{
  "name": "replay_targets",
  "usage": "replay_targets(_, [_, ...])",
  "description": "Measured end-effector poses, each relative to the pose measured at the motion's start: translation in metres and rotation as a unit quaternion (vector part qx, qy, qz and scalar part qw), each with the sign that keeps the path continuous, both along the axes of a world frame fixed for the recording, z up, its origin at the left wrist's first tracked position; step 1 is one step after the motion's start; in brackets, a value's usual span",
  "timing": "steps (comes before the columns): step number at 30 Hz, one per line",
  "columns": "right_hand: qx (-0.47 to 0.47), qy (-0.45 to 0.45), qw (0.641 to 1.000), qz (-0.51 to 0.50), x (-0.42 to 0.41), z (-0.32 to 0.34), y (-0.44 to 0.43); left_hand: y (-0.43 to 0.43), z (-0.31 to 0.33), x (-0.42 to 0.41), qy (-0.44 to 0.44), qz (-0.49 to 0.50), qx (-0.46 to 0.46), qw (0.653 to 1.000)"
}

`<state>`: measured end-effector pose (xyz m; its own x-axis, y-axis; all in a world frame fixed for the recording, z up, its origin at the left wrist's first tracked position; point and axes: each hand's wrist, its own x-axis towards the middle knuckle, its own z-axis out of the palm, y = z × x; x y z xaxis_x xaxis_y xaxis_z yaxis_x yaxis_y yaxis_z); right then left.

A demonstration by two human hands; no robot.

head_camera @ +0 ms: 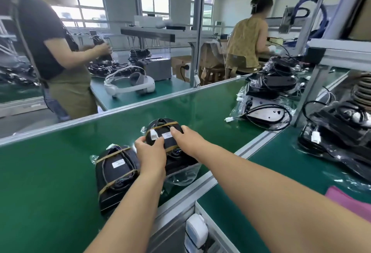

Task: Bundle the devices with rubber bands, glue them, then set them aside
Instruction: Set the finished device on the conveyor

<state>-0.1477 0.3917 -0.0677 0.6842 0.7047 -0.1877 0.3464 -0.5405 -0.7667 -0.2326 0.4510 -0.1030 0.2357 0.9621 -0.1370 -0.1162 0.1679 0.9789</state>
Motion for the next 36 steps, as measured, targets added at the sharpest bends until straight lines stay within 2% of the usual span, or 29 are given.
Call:
replay_targets(8, [-0.023, 0.033, 0.999, -0.012, 0.01, -0.02, 0.012, 0.006, -0.015, 0.017, 0.066, 0.016, -0.009, 0.998])
replay_targets(13, [-0.002, 0.06, 0.998, -0.006, 0.007, -0.022, 0.018, 0.015, -0.021, 0.014, 0.15, 0.01, 0.043, 0.988])
replay_targets(23, [0.03, 0.137, 0.99, -0.002, 0.002, -0.02, 0.004, -0.002, -0.028, 0.007, 0.235, 0.004, 0.179, 0.955])
replay_targets(31, [0.09, 0.075, 0.987, -0.106, 0.013, -0.021, -0.055, -0.02, 0.005, 0.008, 0.14, 0.01, 0.245, 0.959])
replay_targets(36, [0.117, 0.127, 0.978, -0.115, 0.024, -0.007, -0.115, -0.052, 0.016, 0.038, 0.02, -0.069, 0.175, 0.982])
